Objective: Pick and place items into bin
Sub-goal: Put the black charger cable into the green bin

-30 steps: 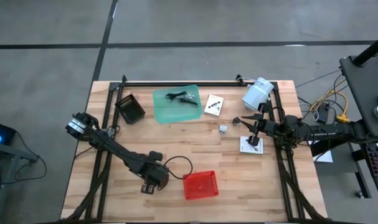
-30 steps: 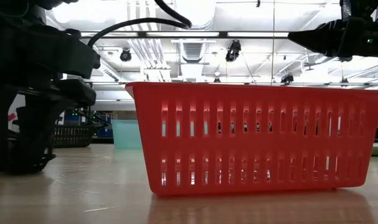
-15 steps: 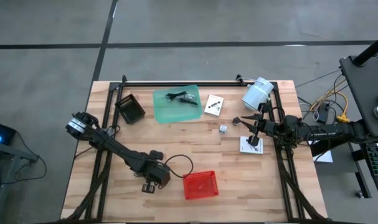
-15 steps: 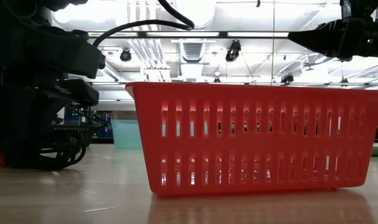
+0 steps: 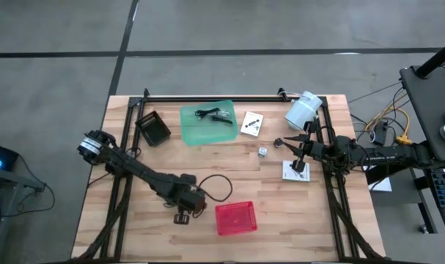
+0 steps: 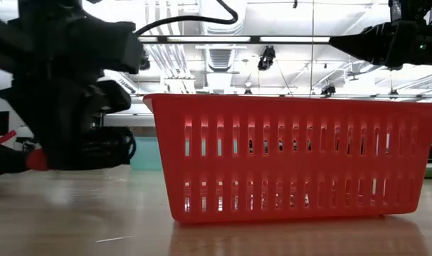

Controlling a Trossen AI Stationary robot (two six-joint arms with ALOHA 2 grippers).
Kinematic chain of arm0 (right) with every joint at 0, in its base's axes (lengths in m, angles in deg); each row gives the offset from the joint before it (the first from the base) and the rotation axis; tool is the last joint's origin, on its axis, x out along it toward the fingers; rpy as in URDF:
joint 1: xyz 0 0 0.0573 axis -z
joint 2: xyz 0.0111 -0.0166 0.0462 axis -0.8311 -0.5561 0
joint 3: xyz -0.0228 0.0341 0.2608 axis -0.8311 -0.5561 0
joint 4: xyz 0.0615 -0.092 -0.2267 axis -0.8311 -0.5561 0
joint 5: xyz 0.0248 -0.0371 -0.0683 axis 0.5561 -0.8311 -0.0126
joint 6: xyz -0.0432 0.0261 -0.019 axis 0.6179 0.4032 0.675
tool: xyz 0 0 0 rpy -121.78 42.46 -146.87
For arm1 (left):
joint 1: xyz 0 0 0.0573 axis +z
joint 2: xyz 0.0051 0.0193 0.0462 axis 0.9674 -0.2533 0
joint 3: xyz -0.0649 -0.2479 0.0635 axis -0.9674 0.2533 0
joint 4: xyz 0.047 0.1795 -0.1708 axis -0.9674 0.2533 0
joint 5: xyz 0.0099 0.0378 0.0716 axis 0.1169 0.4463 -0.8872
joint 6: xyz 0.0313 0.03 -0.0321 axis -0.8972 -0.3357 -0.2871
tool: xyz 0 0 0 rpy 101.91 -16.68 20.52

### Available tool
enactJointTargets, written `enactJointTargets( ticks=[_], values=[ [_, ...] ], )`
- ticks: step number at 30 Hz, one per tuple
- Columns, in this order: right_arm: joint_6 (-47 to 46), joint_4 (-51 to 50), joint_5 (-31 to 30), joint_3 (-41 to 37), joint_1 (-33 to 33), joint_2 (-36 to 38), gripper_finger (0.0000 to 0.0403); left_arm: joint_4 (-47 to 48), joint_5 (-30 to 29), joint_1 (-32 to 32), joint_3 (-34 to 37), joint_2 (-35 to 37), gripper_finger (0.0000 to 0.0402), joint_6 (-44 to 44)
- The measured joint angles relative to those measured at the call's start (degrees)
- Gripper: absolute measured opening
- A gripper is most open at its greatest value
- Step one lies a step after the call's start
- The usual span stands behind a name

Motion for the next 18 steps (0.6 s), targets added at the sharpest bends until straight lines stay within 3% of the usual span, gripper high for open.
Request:
enactJointTargets(
  ticks=[18],
  values=[
    [0.0, 0.0, 0.0, 0.0, 0.0, 0.0, 0.0059, -0.2, -1.1, 4.1, -1.1, 1.4, 0.0016, 0.0]
  ],
)
